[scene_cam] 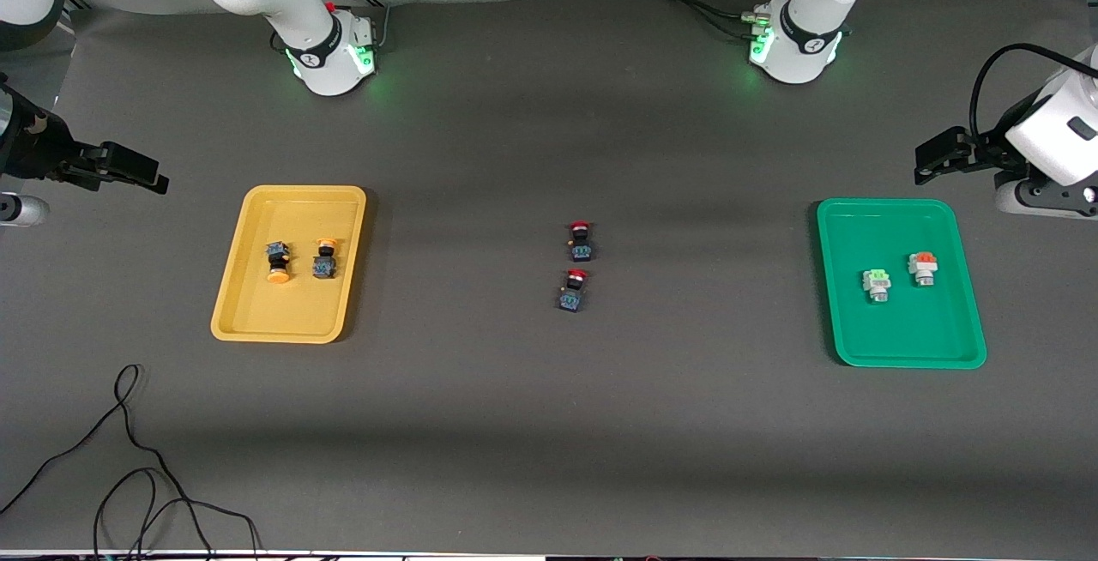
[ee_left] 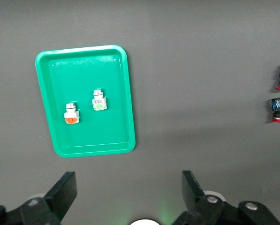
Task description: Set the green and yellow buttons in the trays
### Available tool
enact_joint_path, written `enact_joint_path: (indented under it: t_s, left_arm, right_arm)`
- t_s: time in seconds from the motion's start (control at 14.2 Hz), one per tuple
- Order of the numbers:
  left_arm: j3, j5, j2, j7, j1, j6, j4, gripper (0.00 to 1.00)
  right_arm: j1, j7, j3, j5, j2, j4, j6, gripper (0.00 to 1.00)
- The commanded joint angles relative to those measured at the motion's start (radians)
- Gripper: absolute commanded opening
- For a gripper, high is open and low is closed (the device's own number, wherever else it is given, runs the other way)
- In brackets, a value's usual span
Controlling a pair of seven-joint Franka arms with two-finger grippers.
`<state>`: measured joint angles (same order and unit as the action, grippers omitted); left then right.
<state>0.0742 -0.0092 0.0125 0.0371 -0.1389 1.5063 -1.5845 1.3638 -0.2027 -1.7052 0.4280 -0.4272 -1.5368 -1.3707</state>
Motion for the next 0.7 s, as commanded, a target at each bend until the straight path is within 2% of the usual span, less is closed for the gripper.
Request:
enact_joint_path:
  t_s: [0.0,0.63]
  left_arm:
    - [0.013,0.011,0.018,0.000,-0.014,-0.001,0.029,1.00]
    - [0.012,0.011,0.024,0.000,-0.014,-0.001,0.034,1.00]
  right_arm:
    - [-0.009,0.019,0.004,-0.017,-0.004,0.012,0.018,1.00]
    - [-0.042,0.020,0.024,-0.015,-0.025,0.024,0.016,1.00]
